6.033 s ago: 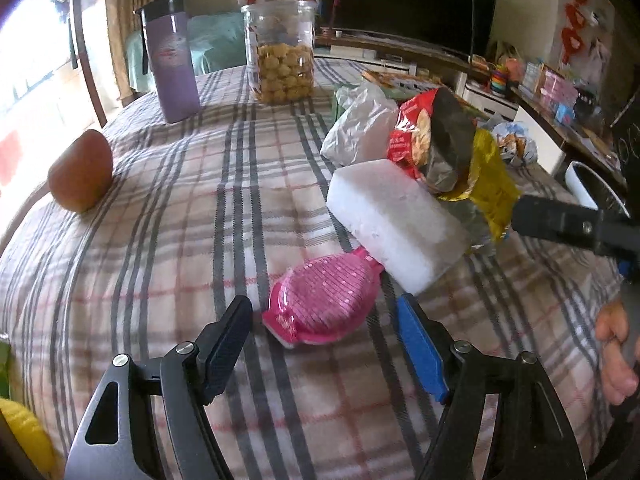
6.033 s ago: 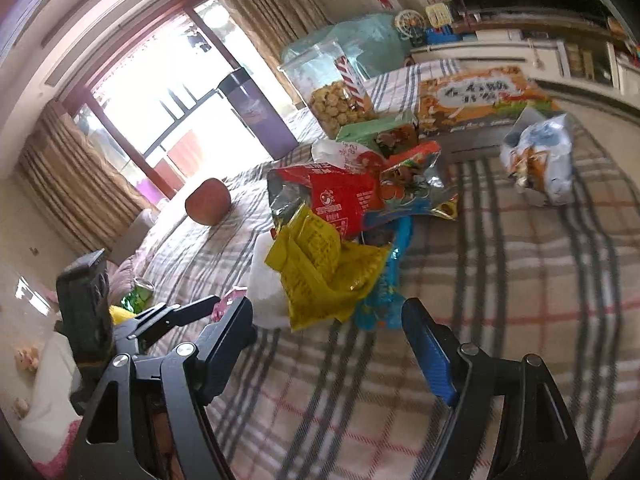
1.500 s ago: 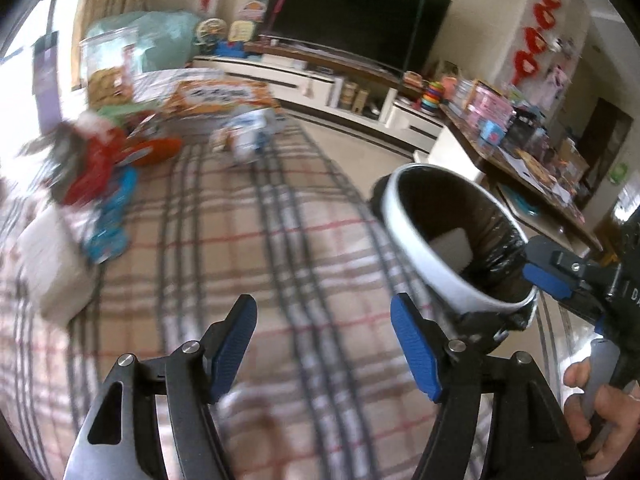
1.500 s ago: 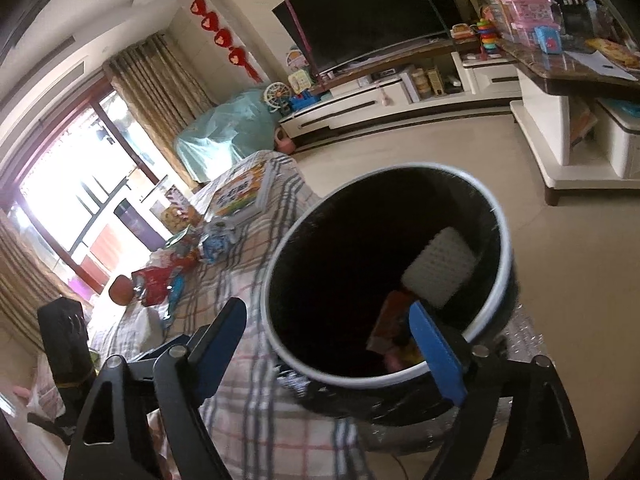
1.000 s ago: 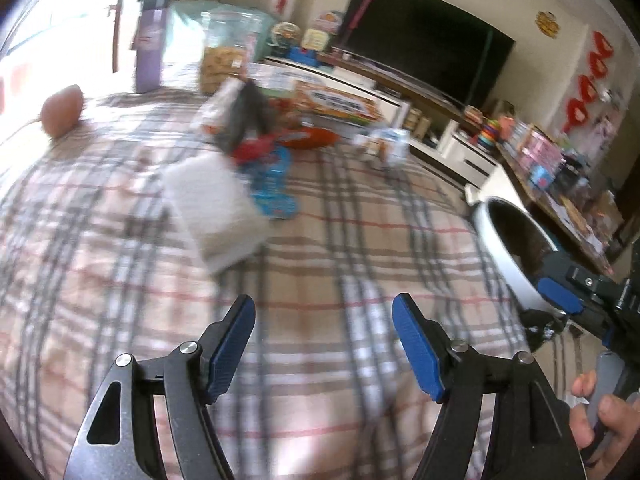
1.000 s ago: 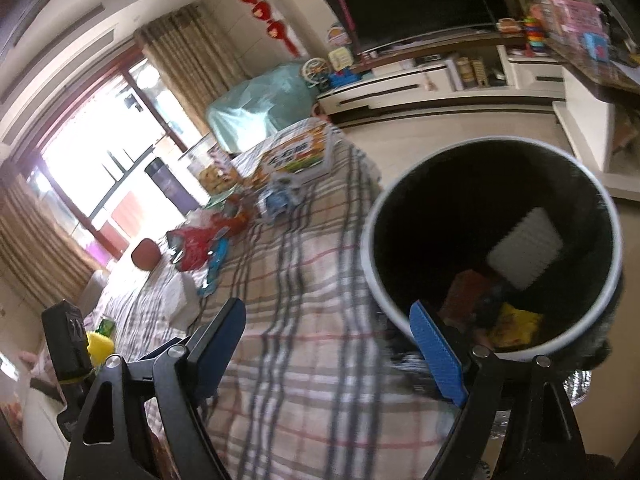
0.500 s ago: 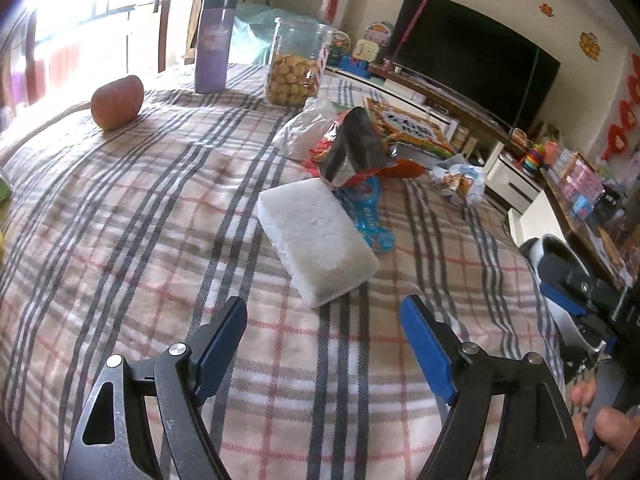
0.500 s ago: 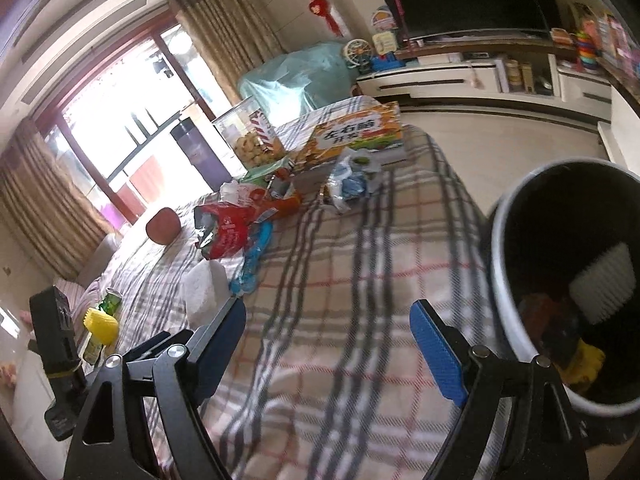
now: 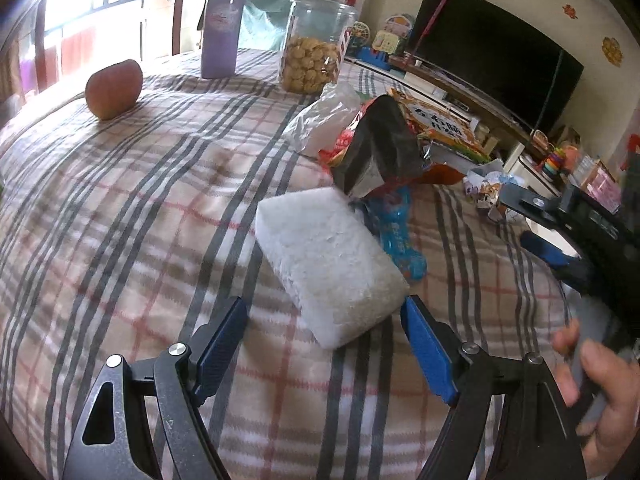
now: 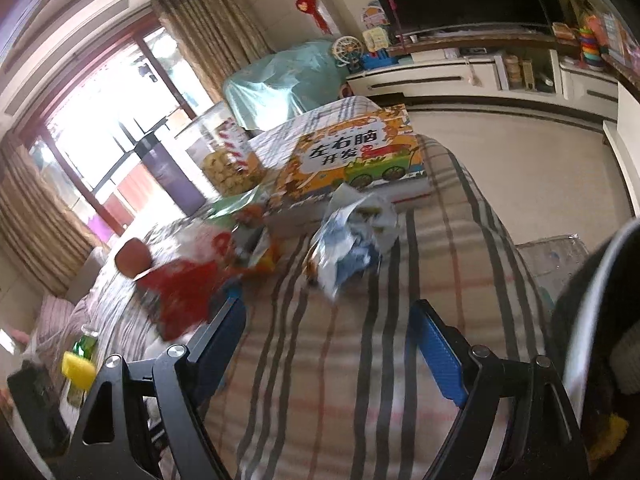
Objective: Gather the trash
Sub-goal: 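Grasp the white foam block with the left tool while the right tool grasps the crumpled foil wrapper, then carry the foam block and foil wrapper over the bin opening with both tools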
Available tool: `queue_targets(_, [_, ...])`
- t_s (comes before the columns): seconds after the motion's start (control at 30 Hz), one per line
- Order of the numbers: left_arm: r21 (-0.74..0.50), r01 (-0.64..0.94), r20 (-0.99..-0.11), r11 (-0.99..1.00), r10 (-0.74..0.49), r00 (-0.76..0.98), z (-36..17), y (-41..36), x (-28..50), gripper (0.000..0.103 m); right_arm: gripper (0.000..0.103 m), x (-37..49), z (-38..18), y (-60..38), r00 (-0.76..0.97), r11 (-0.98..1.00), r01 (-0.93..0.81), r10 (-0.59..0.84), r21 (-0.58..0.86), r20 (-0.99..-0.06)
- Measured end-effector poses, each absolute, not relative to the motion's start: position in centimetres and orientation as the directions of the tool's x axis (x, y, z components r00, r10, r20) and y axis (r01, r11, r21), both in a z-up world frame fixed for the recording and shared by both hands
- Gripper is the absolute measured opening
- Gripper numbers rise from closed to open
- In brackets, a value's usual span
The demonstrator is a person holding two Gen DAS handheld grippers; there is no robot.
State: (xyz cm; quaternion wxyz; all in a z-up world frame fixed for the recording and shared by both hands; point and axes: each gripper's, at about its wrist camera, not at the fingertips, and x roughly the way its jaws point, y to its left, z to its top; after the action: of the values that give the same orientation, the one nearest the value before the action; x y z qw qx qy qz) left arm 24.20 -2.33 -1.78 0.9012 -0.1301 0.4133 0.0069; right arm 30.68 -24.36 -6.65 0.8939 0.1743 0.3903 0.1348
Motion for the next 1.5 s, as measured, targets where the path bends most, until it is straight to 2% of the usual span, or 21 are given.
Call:
queue_targets(0.1, [-0.241,-0.086,-0.734,0.967,-0.124,0.668,-1.9,-2.4,24.5,0.066,0.077,32.2,-7.3,-24.3,0.652,0.904,-0.099,0.375,0.415,-0.660])
queue_targets(0.17, [-0.256,-0.060,-0.729,0.965,-0.151,0.668,-2.1,-2.3,24.5,0.052,0.055,32.7,-7.5,-24.2,0.653,0.914,-0.094,0.357,0.396,-0.668])
queue_targets(0.2, [-0.253,-0.054,-0.730,0.966,-0.153,0.666,-2.2,-2.4,24.5,0.051,0.048,32.8,-7.6,-24.2,0.650,0.916,-0.095,0.354,0.391,-0.673])
queue_targets(0.23, [-0.252,-0.051,-0.726,0.966,-0.154,0.671,-2.2,-2.3,24.4,0.049,0.036,32.8,-7.7,-24.2,0.648,0.916,-0.097,0.354,0.388,-0.674])
queue_targets(0.33, [-0.265,-0.045,-0.710,0.963,-0.163,0.685,-2.0,-1.9,24.1,0.046,0.027,32.1,-7.6,-24.3,0.653,0.921,-0.107,0.349,0.375,-0.672])
queue_targets(0.57, [-0.259,-0.035,-0.688,0.965,-0.159,0.708,-1.3,-1.5,22.2,0.043,0.027,28.3,-6.7,-24.6,0.651,0.909,-0.146,0.386,0.391,-0.653])
queue_targets(0.9, [-0.256,0.060,-0.678,0.965,-0.223,0.701,-0.4,-3.8,19.1,0.043,0.027,22.1,-6.3,-25.2,0.631,0.899,-0.173,0.415,0.403,-0.655])
queue_targets(1.5, [-0.229,0.252,-0.661,0.940,-0.340,0.668,1.2,-10.4,17.0,0.044,0.027,15.0,-3.8,-31.8,0.700,0.919,-0.089,0.332,0.384,-0.632])
